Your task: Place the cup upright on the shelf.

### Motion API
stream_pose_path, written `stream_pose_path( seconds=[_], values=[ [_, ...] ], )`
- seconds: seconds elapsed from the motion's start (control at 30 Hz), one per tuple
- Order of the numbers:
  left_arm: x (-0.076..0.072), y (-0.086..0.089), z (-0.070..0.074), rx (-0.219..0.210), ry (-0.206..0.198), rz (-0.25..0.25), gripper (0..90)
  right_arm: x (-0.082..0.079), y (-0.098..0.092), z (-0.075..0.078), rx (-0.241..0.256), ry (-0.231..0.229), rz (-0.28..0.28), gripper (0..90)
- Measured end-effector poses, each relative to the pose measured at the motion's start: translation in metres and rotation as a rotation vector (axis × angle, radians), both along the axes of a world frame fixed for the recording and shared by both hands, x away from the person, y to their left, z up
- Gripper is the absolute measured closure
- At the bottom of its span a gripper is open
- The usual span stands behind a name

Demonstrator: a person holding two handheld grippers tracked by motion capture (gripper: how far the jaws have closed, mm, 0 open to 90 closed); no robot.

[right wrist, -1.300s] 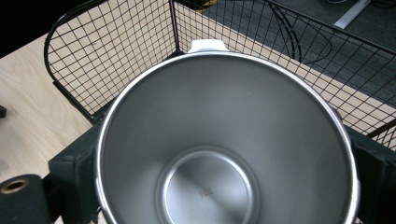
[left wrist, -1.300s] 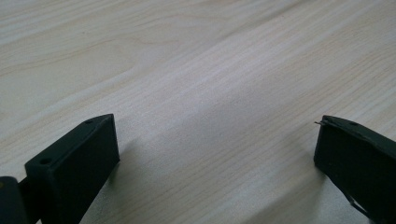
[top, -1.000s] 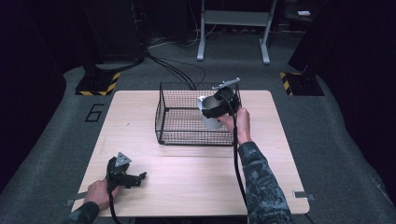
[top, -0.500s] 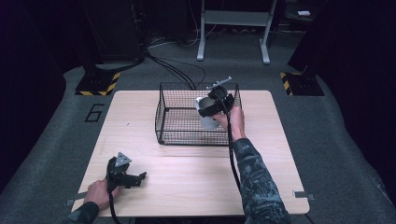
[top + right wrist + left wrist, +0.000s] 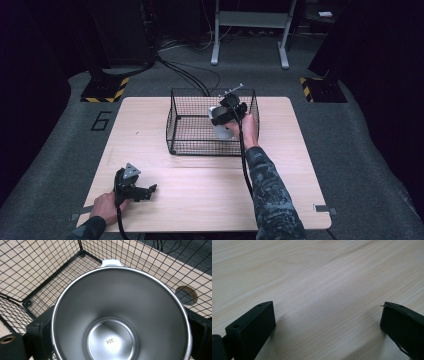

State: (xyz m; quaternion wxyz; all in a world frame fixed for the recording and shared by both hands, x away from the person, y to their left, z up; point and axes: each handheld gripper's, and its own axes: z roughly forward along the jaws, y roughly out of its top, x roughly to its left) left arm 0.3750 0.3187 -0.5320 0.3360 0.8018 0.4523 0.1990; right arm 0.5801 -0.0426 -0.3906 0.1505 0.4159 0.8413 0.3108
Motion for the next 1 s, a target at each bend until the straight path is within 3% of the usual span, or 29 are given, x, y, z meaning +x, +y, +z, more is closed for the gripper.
stream_pose_path(
  seconds=[0.6,1.0],
  values=[
    [0.000,0.001,0.000,0.009,0.004,-0.009,0.0,0.012,0.015,-0.021,-0.031,0.062,-0.022,5.9],
    [0.000,0.001,0.001,0.008,0.008,-0.009,0.0,0.019,0.020,-0.031,-0.055,0.072,-0.017,5.8]
  ],
)
